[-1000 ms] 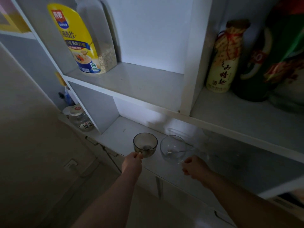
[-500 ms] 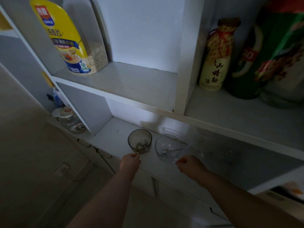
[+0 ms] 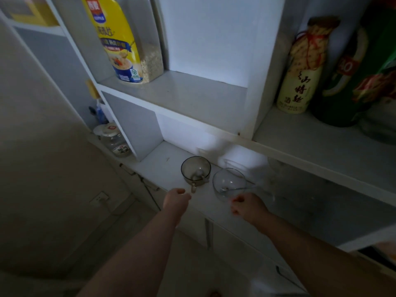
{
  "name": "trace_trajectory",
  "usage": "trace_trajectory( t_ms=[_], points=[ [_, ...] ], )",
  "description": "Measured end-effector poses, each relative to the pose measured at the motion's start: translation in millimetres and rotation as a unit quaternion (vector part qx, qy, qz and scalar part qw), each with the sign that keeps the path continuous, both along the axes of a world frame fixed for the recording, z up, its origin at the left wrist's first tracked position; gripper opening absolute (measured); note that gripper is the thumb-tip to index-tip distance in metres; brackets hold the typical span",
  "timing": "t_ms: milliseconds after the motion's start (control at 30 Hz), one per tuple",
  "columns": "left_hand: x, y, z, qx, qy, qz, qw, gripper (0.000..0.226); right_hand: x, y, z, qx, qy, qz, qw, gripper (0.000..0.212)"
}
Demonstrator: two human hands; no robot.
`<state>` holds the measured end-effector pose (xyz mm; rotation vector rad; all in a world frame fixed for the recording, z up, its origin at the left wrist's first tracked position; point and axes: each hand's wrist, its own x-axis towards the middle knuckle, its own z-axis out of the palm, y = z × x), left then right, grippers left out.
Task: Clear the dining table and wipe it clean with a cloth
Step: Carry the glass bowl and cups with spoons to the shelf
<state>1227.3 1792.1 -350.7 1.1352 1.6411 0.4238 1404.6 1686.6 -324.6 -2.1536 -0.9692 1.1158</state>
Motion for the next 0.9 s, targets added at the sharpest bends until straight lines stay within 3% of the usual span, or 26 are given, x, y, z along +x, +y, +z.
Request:
trace_trajectory(
  t_ms=[167,333,467,633,900],
  points=[
    [-17,-22,18,0.034,-0.014,0.070,0.997,0.011,-9,2,8,0.014,0.033,0.058,0.998,0.025],
    [-31,-54,40,0.059,-0.021,0.144,0.988,0.010,-23,-4,13,0.054,0.049,0.111,0.991,0.013],
    [-40,-87,61,0.101,0.004,0.184,0.978,0.010,-33,-19,24,0.073,0.077,0.163,0.981,0.019],
    [-49,-140,85,0.137,0.035,0.240,0.960,0.011,-42,-39,26,0.073,0.109,0.223,0.966,0.013],
    [-72,-238,111,0.174,-0.006,0.414,0.893,0.026,-88,-86,47,0.067,0.139,0.335,0.929,0.013]
  ],
)
